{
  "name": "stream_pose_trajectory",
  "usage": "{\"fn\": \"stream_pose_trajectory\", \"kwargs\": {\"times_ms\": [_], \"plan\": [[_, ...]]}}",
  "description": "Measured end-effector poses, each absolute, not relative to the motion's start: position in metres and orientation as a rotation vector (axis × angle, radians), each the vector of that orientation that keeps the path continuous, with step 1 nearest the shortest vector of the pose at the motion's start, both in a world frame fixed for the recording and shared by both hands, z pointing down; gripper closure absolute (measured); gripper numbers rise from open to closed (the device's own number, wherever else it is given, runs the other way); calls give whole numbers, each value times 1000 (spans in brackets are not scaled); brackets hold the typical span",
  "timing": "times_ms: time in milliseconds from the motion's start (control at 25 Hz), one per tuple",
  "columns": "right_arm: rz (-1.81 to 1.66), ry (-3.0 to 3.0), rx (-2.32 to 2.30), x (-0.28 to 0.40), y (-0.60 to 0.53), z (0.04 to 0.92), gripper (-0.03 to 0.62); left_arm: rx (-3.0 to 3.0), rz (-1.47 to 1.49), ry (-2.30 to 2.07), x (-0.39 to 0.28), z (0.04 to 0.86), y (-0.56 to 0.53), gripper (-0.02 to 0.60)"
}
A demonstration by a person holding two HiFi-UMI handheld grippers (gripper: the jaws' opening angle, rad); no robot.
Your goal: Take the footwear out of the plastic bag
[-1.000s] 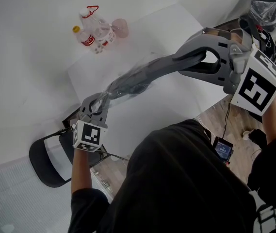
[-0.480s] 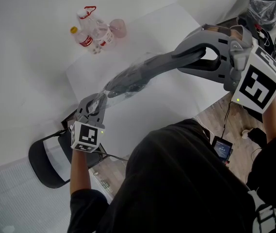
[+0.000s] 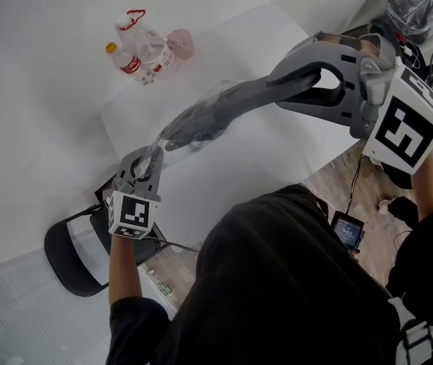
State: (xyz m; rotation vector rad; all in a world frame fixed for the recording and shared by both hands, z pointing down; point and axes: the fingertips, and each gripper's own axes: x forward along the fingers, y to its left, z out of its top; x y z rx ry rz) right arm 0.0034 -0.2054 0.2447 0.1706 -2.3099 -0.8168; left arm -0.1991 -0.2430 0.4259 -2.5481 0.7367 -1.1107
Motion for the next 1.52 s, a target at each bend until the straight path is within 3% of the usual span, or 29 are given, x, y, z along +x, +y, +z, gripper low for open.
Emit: {"fn": "stream_pose_trajectory", "kwargs": {"times_ms": [1520], "plan": [[-836, -2288, 166, 4, -206, 243, 514, -2532, -1115, 755, -209, 431, -244, 557]]}}
